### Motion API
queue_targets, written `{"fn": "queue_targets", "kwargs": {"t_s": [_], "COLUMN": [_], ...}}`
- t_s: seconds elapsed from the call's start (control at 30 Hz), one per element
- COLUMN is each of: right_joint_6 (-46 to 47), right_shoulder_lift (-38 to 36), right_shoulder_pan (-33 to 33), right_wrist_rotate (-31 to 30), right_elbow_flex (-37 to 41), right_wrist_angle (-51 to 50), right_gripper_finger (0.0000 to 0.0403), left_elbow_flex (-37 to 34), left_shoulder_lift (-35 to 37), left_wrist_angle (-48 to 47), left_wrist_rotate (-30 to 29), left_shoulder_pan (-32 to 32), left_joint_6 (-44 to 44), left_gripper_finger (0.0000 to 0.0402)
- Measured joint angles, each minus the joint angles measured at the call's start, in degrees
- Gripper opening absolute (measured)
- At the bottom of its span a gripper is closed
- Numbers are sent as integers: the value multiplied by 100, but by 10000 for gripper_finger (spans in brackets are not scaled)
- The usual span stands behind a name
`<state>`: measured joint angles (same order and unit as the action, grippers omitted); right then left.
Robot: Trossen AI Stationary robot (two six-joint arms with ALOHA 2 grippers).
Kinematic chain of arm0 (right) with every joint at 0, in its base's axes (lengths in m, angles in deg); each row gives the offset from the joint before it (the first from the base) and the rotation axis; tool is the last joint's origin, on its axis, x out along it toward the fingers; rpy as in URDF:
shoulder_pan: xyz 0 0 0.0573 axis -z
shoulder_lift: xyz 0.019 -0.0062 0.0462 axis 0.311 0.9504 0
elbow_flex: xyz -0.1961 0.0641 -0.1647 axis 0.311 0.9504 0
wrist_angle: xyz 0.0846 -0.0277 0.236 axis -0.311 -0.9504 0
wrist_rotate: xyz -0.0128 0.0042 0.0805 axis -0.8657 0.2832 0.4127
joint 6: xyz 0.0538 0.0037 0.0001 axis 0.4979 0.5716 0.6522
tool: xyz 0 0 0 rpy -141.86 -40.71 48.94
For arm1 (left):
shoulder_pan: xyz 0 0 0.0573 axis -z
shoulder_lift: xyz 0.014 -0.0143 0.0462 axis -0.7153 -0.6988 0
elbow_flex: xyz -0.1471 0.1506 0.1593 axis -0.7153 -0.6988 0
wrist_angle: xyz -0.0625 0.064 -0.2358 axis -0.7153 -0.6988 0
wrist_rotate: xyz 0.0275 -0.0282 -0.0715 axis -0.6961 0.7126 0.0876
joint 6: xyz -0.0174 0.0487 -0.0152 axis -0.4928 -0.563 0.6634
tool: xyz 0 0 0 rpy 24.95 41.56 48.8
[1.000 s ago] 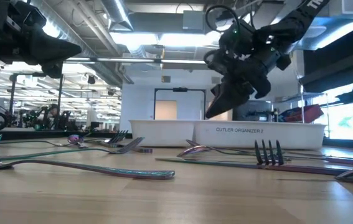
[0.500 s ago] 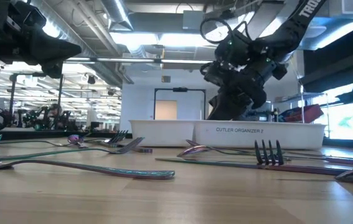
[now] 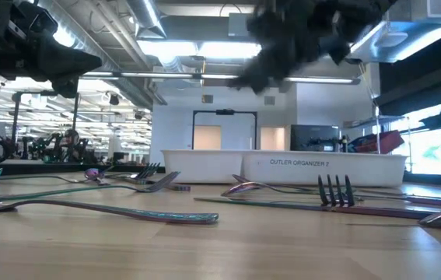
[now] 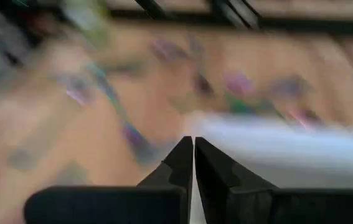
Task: Sort silverware
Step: Put the blue fork into the tray organizer
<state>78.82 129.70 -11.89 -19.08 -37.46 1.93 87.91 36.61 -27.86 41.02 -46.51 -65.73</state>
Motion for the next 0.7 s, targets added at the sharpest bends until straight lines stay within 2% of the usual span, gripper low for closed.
{"fn": "queue_targets", "kwargs": {"t_s": [0.1,0.27,0.37,0.47,0.7], "right_joint_6": [146,582,636,358,293], "right_shoulder_lift": [24,79,235,376,378], "right_shoulder_pan": [-453,-996,-1170,-1227,-1232], "right_wrist_rotate": [-150,-1454,-2527,-3287,-3610], "right_elbow_flex": [-487,-1058,-1266,-1359,-1393], "right_wrist_angle": [762,1673,1423,1045,1168], "right_gripper_finger": [1,1,1,1,1], "left_elbow_flex": [0,0,0,2,2], "left_shoulder_lift": [-2,-1,0,-2,-2], "left_wrist_angle": [0,0,0,-2,0], "left_wrist_rotate": [0,0,0,0,0], "left_shoulder_pan": [0,-1,0,0,-2], "left_joint_6": [0,-2,0,0,0], "left_gripper_finger": [0,0,0,0,0]}}
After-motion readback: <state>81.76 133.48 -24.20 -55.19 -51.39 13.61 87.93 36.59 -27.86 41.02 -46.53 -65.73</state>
